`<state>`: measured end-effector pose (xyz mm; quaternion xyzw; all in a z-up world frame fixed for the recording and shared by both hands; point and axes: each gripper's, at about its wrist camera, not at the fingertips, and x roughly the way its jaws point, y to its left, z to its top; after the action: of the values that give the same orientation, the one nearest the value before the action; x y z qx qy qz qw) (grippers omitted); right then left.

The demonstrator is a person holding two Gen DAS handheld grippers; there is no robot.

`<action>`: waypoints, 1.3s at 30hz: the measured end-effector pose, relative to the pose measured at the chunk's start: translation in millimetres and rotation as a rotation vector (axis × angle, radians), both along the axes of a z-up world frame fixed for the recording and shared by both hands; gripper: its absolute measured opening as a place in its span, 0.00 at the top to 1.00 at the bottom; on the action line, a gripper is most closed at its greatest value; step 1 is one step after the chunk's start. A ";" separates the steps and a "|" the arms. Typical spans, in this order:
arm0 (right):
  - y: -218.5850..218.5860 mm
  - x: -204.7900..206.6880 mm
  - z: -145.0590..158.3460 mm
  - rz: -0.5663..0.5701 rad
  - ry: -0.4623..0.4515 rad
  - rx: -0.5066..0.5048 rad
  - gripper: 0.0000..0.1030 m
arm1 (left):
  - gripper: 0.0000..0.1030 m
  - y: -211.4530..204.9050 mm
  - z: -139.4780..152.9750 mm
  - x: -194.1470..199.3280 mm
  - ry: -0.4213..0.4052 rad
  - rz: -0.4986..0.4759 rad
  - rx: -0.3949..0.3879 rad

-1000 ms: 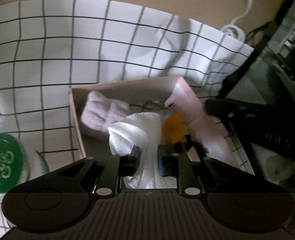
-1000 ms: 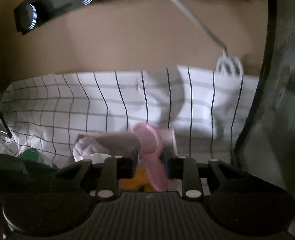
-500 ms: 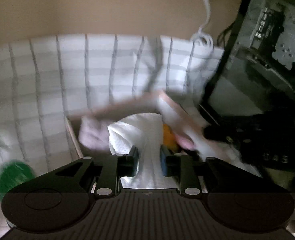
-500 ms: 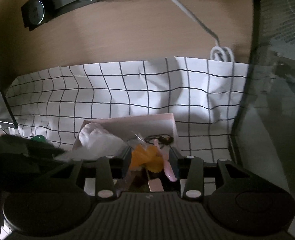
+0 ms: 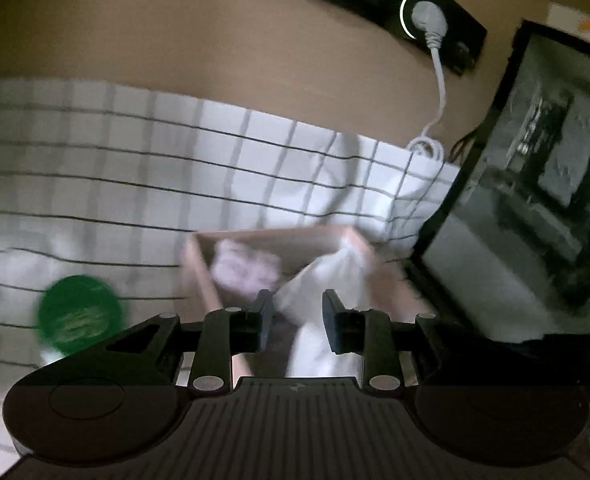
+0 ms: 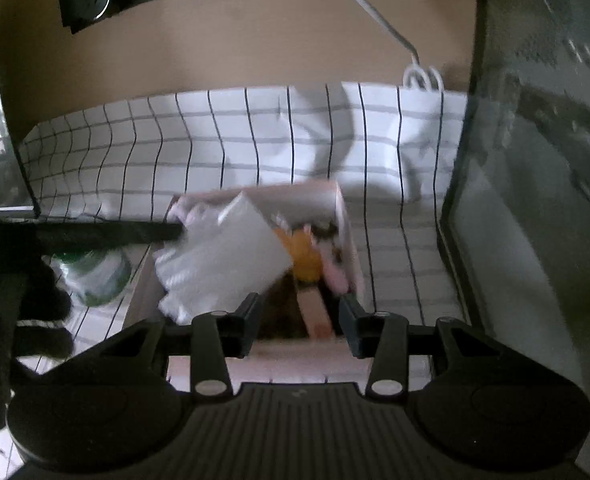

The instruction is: Organize soft objects

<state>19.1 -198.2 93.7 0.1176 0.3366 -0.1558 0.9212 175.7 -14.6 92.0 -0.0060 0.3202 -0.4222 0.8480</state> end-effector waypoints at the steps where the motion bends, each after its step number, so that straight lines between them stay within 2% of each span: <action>1: 3.0 -5.6 -4.6 -0.002 0.003 0.015 0.54 | 0.70 6.9 -1.8 -8.0 -0.010 0.004 0.012; 7: 32.8 -22.7 -35.3 -0.003 0.063 0.057 0.47 | 0.70 57.9 -33.8 -76.1 0.008 0.119 0.056; 11: 53.5 -25.1 -60.4 0.145 0.098 0.069 0.41 | 0.70 69.9 -62.4 -114.9 0.077 0.249 0.134; 14: 60.9 -21.3 -82.7 0.272 0.142 0.085 0.39 | 0.70 69.0 -76.9 -138.8 0.068 0.394 0.169; 15: 62.7 -23.5 -86.1 0.300 0.132 0.072 0.36 | 0.70 67.4 -80.4 -145.4 0.068 0.428 0.167; 19: 68.9 -37.5 -95.9 0.422 0.094 -0.054 0.24 | 0.70 50.3 -86.9 -169.4 -0.034 0.525 0.206; 21: 65.5 -41.7 -101.3 0.408 0.065 -0.097 0.03 | 0.70 43.9 -88.2 -177.3 -0.062 0.558 0.219; 22: 60.8 -40.2 -103.8 0.377 0.065 -0.095 0.00 | 0.70 40.4 -88.8 -179.7 -0.074 0.572 0.230; 24: 49.5 -34.6 -105.6 0.342 0.061 -0.070 0.00 | 0.70 34.4 -88.7 -181.7 -0.084 0.602 0.251; 28: 37.1 -19.7 -105.3 0.407 0.068 -0.073 0.00 | 0.70 26.4 -88.8 -180.1 -0.083 0.638 0.251; 33: 32.2 0.3 -109.7 0.461 0.011 -0.108 0.00 | 0.70 17.4 -90.5 -167.6 -0.085 0.657 0.249; 37: 23.5 2.3 -116.9 0.427 -0.059 -0.090 0.00 | 0.70 13.6 -90.8 -162.5 -0.084 0.672 0.255; 39: 24.1 3.2 -116.7 0.426 -0.059 -0.093 0.00 | 0.70 12.0 -90.9 -160.6 -0.082 0.681 0.256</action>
<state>22.2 -174.1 -22.9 0.0058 0.3193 0.0308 0.9471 15.1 -2.6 1.0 0.0108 0.3156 -0.0721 0.9461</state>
